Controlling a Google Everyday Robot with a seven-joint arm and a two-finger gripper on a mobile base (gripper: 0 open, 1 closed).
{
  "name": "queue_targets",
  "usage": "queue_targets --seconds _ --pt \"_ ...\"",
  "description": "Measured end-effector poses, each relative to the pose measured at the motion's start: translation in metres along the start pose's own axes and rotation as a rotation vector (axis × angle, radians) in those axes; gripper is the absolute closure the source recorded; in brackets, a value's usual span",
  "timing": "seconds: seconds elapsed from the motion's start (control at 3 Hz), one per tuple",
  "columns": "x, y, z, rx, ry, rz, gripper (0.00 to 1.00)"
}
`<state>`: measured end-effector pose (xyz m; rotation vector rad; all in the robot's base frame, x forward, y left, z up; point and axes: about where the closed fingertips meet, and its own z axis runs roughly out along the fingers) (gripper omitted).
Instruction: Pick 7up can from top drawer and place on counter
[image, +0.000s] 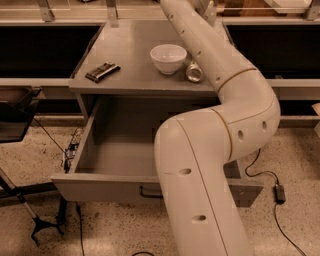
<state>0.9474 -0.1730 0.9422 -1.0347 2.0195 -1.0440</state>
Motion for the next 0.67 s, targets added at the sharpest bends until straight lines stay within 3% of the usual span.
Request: queue_targets --seconds 0.67 --pt "0.0049 -0.0093 -0.0036 0.017 0.014 0.012 0.0"
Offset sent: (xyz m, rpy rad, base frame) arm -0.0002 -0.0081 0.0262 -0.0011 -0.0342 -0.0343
